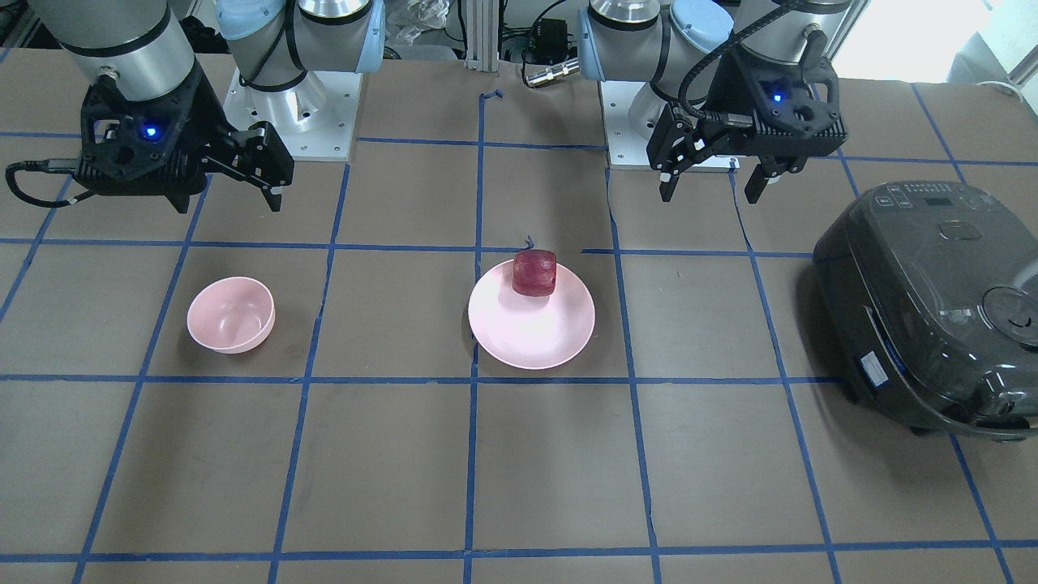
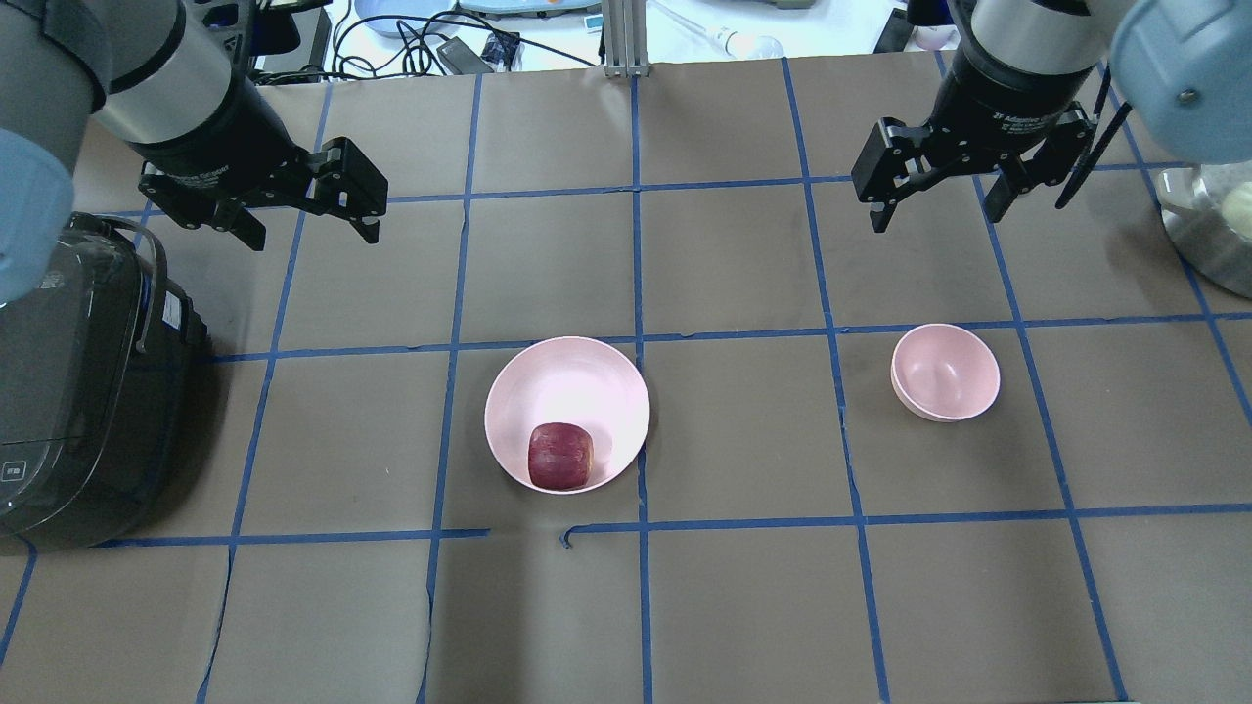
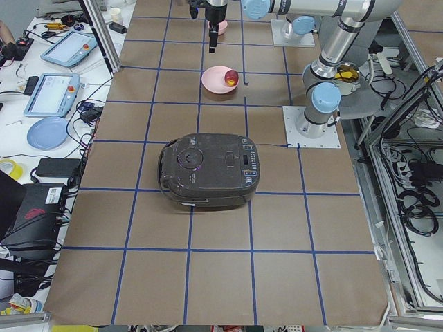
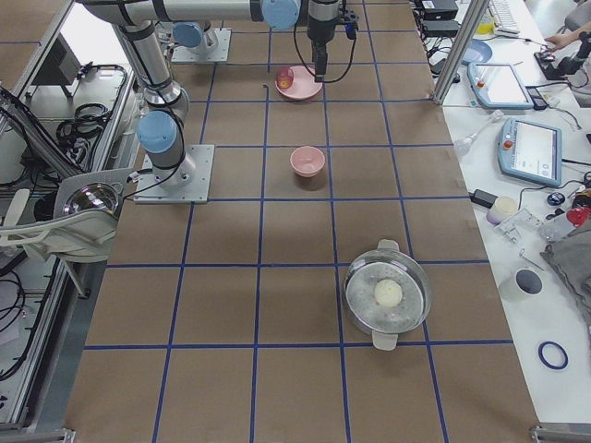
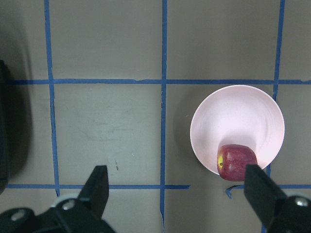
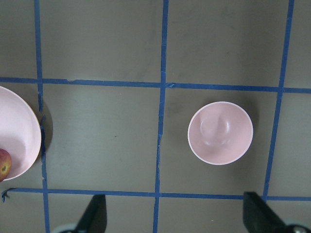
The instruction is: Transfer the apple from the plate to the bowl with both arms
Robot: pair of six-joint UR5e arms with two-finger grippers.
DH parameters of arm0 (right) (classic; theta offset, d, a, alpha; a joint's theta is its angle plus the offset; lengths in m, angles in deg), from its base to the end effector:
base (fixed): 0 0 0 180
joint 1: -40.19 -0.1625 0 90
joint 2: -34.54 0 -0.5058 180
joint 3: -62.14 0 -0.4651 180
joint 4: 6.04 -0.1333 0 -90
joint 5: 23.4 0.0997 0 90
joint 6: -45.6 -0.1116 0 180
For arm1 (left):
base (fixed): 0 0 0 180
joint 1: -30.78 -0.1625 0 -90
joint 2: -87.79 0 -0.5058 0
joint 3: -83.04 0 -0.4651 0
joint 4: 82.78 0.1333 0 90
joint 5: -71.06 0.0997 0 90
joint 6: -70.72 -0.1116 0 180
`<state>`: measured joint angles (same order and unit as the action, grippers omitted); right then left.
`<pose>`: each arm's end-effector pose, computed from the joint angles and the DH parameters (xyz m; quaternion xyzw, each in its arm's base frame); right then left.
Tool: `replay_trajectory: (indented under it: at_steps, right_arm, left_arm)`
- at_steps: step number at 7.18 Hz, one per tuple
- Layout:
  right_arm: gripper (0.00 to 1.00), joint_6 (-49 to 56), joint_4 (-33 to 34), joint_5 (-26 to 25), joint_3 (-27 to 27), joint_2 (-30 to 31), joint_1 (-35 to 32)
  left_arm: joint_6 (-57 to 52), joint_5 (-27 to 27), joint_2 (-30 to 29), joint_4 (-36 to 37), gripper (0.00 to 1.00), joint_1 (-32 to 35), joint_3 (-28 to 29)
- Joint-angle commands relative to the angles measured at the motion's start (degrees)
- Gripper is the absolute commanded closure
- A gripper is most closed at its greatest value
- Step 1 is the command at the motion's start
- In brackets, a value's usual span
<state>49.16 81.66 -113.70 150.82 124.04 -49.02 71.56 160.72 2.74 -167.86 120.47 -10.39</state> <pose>0.1249 -0.5680 0.5608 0.0242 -0.9996 -0.0130 0.0021 -0.1311 -0.5336 0.5790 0.0099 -0.9984 0.0562 0.0032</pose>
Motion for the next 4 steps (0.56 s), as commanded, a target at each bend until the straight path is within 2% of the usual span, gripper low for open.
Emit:
replay_trajectory:
  at_steps: [1,4]
  right_arm:
    - [0.0,0.04,0.01,-0.14,0.0,-0.11,-0.01]
    - [0.0,0.04,-0.16,-0.05,0.0,-0.12,-0.01]
  left_arm:
    - [-0.14,-0.01,0.07,0.0,0.0,-0.04,0.01]
    - [-0.32,0.34,0.07,-0.09,0.0,-0.12,0.36]
